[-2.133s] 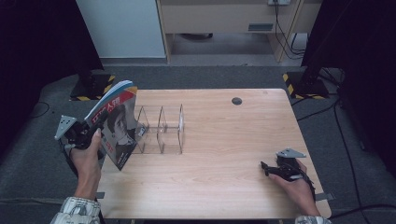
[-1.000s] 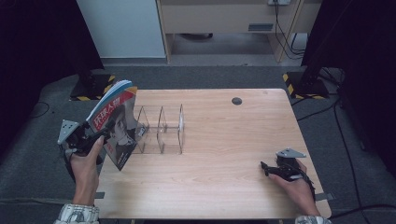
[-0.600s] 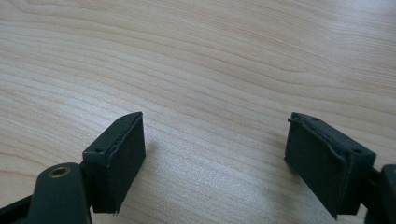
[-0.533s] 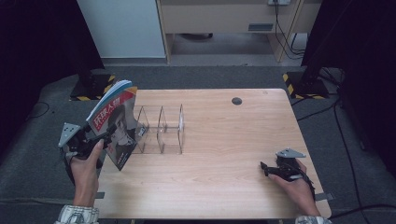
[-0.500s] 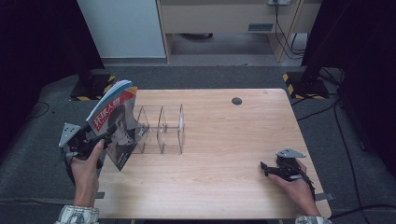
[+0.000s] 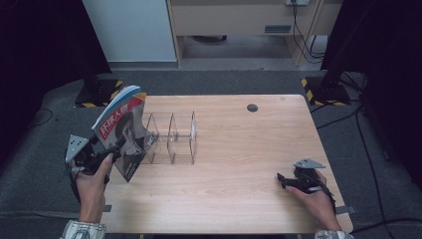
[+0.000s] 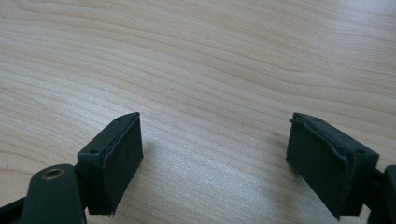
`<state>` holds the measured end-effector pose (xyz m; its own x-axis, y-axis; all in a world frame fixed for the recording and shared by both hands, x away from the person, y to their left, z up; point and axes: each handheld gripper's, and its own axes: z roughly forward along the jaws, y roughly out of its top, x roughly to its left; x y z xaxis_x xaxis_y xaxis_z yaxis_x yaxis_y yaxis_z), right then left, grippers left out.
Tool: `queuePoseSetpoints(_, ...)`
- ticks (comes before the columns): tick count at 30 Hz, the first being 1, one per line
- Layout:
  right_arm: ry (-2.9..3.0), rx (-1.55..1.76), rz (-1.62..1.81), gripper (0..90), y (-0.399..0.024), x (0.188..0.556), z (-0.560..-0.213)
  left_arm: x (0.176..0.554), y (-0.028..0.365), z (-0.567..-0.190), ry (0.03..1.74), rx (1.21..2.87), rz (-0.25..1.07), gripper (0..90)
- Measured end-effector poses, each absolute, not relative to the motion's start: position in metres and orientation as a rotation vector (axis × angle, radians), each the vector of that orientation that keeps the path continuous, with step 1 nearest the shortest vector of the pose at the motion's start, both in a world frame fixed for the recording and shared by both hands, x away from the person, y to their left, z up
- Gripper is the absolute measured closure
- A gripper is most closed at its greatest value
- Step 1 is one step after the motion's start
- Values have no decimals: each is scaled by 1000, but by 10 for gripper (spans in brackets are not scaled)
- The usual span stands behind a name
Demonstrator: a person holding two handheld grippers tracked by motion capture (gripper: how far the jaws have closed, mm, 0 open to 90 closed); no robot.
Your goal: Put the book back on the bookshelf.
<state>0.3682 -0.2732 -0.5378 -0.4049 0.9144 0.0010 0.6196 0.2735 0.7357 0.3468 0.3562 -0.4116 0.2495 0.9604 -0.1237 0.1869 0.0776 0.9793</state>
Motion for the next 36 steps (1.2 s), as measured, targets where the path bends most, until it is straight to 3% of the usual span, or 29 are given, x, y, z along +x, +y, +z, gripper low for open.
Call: queuePoseSetpoints(36, 2128, 1387, 934, 178, -273, 368, -538, 313, 364, -435, 1200, 1438, 843, 65)
